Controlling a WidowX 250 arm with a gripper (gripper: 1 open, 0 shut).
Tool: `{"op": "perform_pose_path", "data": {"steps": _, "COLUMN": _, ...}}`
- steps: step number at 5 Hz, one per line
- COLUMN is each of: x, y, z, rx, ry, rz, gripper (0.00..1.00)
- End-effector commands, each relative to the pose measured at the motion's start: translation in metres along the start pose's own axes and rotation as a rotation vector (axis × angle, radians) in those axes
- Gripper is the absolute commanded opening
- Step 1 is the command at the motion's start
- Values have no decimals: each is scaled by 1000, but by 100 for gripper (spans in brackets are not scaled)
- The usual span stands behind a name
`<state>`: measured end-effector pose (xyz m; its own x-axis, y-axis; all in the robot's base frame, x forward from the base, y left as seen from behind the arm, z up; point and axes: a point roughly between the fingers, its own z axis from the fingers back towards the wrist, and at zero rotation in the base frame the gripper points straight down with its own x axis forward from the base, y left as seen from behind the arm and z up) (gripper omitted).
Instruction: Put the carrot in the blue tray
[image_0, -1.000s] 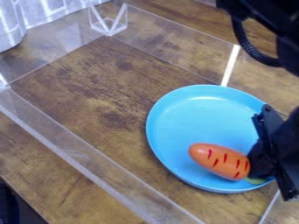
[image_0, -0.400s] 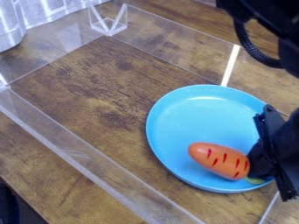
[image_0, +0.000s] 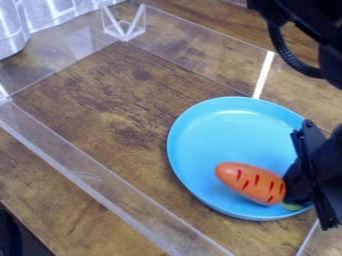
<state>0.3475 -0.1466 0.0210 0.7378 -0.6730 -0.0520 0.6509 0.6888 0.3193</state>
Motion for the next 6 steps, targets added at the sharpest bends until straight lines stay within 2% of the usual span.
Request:
{"op": "perform_pose_path", "data": {"steps": 1, "x": -4, "y": 13, "z": 3, "rx": 9, "ry": -2, "rz": 9, "gripper": 0}}
{"op": "perform_pose_path", "data": {"steps": 6, "x": -1, "y": 22, "z": 15, "rx": 20, "ry": -31, "rz": -13, "gripper": 0}}
